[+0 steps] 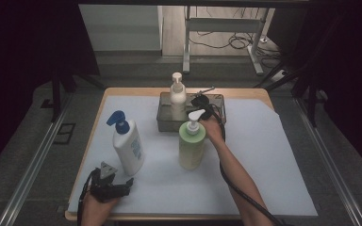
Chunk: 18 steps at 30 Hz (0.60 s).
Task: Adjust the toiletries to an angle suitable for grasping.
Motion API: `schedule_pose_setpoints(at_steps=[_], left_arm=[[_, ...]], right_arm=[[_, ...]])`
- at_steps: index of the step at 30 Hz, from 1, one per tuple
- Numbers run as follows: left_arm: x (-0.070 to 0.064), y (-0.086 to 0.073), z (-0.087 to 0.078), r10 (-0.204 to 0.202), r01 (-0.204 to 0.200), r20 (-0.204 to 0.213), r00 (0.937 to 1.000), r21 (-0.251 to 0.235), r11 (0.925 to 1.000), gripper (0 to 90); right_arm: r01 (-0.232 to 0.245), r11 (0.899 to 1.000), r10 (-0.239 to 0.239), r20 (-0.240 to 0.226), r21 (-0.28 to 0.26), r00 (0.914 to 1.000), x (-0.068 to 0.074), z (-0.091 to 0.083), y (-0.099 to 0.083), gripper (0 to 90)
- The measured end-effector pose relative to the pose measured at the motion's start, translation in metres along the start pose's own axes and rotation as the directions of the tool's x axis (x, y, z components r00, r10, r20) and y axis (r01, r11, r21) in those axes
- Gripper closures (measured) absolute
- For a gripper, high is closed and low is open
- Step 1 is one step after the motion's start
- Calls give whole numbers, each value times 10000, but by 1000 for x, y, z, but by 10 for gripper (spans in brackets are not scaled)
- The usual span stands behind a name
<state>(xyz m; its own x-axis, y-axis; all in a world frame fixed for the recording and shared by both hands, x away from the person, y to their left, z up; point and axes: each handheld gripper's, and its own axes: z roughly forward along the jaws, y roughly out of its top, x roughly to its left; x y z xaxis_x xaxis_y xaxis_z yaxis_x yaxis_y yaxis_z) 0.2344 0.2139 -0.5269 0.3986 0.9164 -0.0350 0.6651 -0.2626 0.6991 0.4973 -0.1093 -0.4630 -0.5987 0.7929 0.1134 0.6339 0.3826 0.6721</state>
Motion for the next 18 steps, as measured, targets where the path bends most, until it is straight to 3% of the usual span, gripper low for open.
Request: schedule_pose_setpoints(at_steps=[18], left_arm=[[0,0,0,0,0,1,10000,1,10000,107]], right_arm=[[103,9999,-103,-404,-10,9991,8,10,5,896]])
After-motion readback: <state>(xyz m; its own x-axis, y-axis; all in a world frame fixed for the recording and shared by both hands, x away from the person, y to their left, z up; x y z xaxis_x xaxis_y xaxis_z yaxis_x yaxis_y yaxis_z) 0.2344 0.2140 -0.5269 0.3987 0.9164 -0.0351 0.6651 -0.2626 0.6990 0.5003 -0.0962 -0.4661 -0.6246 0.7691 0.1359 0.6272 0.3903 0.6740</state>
